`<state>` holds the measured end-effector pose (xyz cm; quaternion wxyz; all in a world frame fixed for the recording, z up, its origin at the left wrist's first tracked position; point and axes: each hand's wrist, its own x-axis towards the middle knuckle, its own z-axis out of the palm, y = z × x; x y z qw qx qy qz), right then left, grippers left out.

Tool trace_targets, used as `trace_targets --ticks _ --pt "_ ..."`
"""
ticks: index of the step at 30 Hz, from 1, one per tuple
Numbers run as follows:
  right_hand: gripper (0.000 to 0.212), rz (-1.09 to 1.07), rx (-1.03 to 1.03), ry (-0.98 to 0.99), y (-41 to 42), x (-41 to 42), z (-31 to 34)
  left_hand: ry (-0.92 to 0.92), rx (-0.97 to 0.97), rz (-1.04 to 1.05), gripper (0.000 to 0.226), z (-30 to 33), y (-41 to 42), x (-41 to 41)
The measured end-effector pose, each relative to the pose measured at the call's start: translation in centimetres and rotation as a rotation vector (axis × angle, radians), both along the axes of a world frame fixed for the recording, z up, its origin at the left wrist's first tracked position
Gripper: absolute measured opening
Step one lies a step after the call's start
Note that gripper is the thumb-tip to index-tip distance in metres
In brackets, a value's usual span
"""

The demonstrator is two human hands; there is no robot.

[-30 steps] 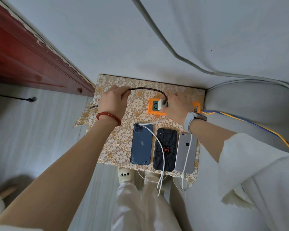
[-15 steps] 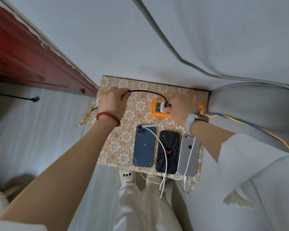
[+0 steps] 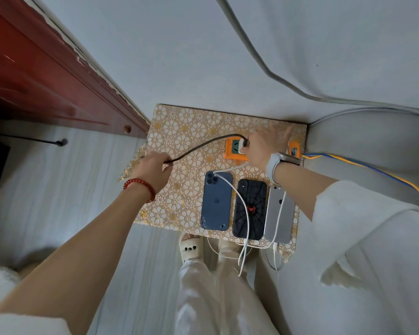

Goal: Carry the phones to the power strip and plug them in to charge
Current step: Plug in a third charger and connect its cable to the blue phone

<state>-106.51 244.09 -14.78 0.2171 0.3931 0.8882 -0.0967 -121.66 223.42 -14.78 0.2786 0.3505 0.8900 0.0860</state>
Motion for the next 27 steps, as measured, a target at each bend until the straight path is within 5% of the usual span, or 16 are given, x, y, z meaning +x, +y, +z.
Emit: trace_targets --ticks 2,7,11,15,23,27 --pt "0.045 -0.072 -0.088 0.119 -0.9 0.7 0.3 0.030 -0.055 -0.019 0.016 -0.4 -1.6 0.1" --pt "0.043 -0.097 -0.060 0.787 -6.2 2.5 3.2 0.047 -0.136 0.051 0.020 -0.3 -5.4 -0.2" --pt "0.040 -0.222 -0.127 0.998 -11.4 3.1 4.8 -0.061 -0.072 0.063 0.019 1.2 -7.7 0.0" --pt "0.035 -0.388 -0.372 0.932 -16.4 4.1 4.3 -0.066 -0.090 -0.035 0.019 1.7 -11.0 -0.2" --pt "0.033 -0.540 -0.609 0.728 -22.5 5.9 2.9 -0.269 -0.192 0.099 0.015 0.9 -17.1 0.0" --pt "0.034 -0.504 -0.701 0.665 -24.2 5.5 2.9 -0.291 -0.071 0.240 0.008 1.7 -18.0 0.2"
